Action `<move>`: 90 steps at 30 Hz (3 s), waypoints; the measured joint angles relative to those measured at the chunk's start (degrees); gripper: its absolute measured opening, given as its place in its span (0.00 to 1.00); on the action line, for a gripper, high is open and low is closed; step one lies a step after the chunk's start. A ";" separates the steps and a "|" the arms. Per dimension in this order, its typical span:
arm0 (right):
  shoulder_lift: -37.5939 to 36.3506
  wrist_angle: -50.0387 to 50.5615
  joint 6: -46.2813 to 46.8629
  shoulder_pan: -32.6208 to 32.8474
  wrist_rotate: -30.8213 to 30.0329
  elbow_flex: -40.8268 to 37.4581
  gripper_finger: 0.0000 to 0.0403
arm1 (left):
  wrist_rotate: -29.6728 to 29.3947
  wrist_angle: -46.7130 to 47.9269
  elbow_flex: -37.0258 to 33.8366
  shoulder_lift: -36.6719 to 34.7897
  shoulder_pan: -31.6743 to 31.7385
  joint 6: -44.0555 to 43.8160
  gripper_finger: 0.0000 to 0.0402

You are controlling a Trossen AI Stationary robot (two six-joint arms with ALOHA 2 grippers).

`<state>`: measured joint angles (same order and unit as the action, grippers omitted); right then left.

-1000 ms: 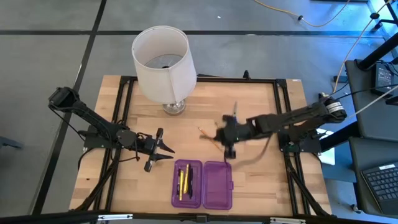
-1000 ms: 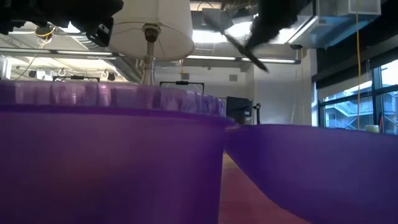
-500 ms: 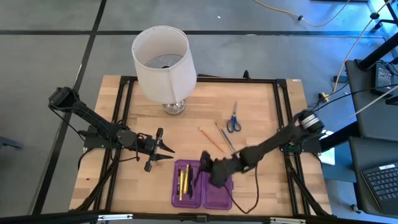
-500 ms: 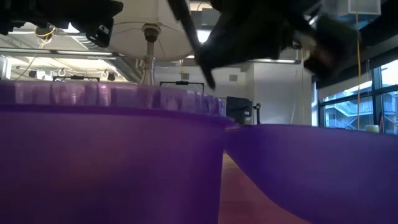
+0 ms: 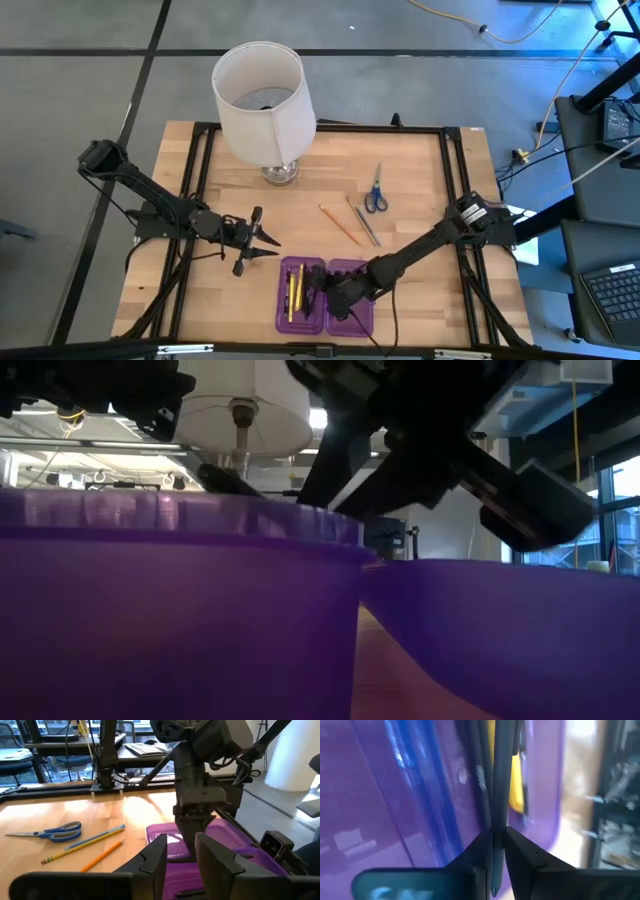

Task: Pick & place school supplies into a supply box
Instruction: Put the black pen into the violet supply box, then put the orange pencil into the violet supply box

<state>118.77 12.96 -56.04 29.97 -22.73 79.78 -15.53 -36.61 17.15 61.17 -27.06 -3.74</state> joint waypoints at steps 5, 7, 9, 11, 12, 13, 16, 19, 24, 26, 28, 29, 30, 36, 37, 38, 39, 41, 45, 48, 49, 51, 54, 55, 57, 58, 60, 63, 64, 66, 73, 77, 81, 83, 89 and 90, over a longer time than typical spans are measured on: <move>0.32 -0.15 0.02 0.03 3.42 0.23 0.12 | 0.00 1.33 0.00 0.00 0.01 -0.01 0.24; 0.32 0.23 0.14 -0.01 3.44 0.23 0.12 | 0.00 1.48 0.00 0.02 -0.01 0.02 0.24; 0.32 0.22 0.21 -0.08 3.93 0.23 0.12 | -0.02 1.77 0.00 0.02 0.01 0.02 0.24; 0.32 0.13 0.22 -0.12 4.82 0.23 0.12 | 0.00 1.83 0.00 0.02 0.00 0.01 0.24; 0.32 0.08 0.23 -0.12 4.82 0.23 0.12 | 0.00 1.91 0.00 0.02 0.01 0.01 0.24; 0.32 0.05 0.25 -0.12 4.80 0.23 0.12 | -0.02 2.10 0.00 0.02 0.01 -0.01 0.24; 0.32 0.50 0.25 -0.12 4.82 0.25 0.12 | -0.02 2.37 0.00 0.02 0.01 0.00 0.24; 0.34 0.44 0.25 -0.11 4.84 0.13 0.12 | -0.01 2.61 0.00 0.02 0.01 0.00 0.24; 0.34 1.11 0.10 -0.19 4.89 -0.36 0.12 | -0.02 2.61 0.00 0.02 0.01 0.01 0.24; 0.34 1.17 0.08 -0.19 4.91 -0.36 0.12 | -0.01 2.63 0.00 0.02 0.01 0.02 0.24; 0.34 1.19 0.04 -0.21 4.89 -0.38 0.12 | -0.02 2.63 0.00 0.02 0.01 0.02 0.24; 0.34 1.19 0.02 -0.21 4.89 -0.38 0.12 | -0.02 2.63 0.00 0.02 0.01 0.02 0.24; 0.34 1.19 -0.07 -0.21 4.90 -0.38 0.12 | -0.02 2.61 0.00 0.02 0.01 0.02 0.24; 0.34 0.98 -3.04 -0.21 4.84 -0.43 0.18 | -0.02 2.61 0.00 0.02 0.01 0.02 0.24; 0.34 0.82 -3.03 -0.21 4.82 -0.43 0.19 | -0.02 2.62 0.00 0.02 0.00 0.01 0.24; 0.33 0.64 -2.99 -0.21 4.80 -0.43 0.21 | -0.02 2.63 0.00 0.02 0.00 0.02 0.24; 0.34 0.51 -2.98 -0.23 4.73 -0.45 0.22 | -0.02 2.63 0.00 0.02 0.01 0.02 0.24; 0.34 0.49 -2.91 -0.23 4.13 -0.45 0.24 | -0.02 2.61 0.00 0.02 0.01 0.02 0.24; 0.34 0.75 2.27 -0.17 0.78 -0.20 0.26 | 0.18 2.61 0.00 0.02 0.00 -0.03 0.24; -0.79 3.81 8.89 -0.14 -2.40 0.76 0.26 | 1.77 2.61 0.00 0.02 0.00 -0.91 0.24; -1.70 4.59 11.05 -0.18 -2.65 0.84 0.26 | 2.32 2.59 0.00 0.02 -0.01 -1.52 0.24; -4.21 7.00 15.88 -0.19 -2.43 0.88 0.26 | 3.39 2.47 0.00 0.02 -0.01 -2.21 0.24; -8.60 10.91 24.82 -0.42 0.00 0.97 0.26 | 3.61 2.25 0.00 0.02 -0.01 -3.00 0.24; -10.11 12.92 28.82 -0.52 0.47 0.97 0.26 | 3.60 2.19 0.00 0.02 -0.01 -3.01 0.24; -12.98 17.24 39.32 -1.09 0.36 0.97 0.26 | 3.52 2.15 0.00 0.02 -0.01 -3.00 0.24; -14.56 20.85 44.64 -1.57 0.23 0.97 0.26 | 3.27 2.05 0.00 0.02 -0.01 -3.02 0.24; -17.46 26.77 55.65 -2.61 0.25 0.30 0.26 | 2.67 1.49 0.00 0.02 0.17 -3.01 0.24; -21.79 33.18 69.31 -3.59 -0.42 -2.86 0.26 | 2.10 1.18 0.00 0.04 0.21 -3.02 0.24; -23.21 34.11 72.62 -3.59 -1.07 -4.36 0.26 | 2.12 1.05 0.00 0.04 0.21 -3.02 0.24; -26.41 33.91 78.27 -3.55 -1.75 -7.94 0.26 | 2.12 0.78 0.00 0.09 0.21 -3.01 0.24; -36.20 30.61 94.28 -4.37 -2.99 -23.90 0.26 | 2.12 0.22 0.00 0.09 0.21 -3.02 0.24; -38.17 28.91 101.55 -5.02 -3.11 -30.70 0.26 | 1.70 -1.48 0.00 0.12 0.21 -3.83 0.24; -38.22 26.76 103.56 -5.05 -3.09 -33.71 0.26 | -4.37 -3.18 1.14 0.24 1.88 -9.39 0.24; -38.28 26.15 103.62 -5.13 -3.51 -34.50 0.26 | -4.30 -0.45 3.03 0.39 2.99 -9.88 0.24; -38.28 25.74 103.56 -5.74 -9.40 -35.62 0.26 | -1.63 12.68 13.72 6.34 7.27 -6.13 0.21; -38.29 25.70 103.56 -6.10 -9.97 -35.62 0.26 | -0.55 15.24 15.96 7.91 7.94 -4.59 0.21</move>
<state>80.48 38.66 47.51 23.87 -32.70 44.16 -16.08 -21.37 33.11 69.07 -19.12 -8.33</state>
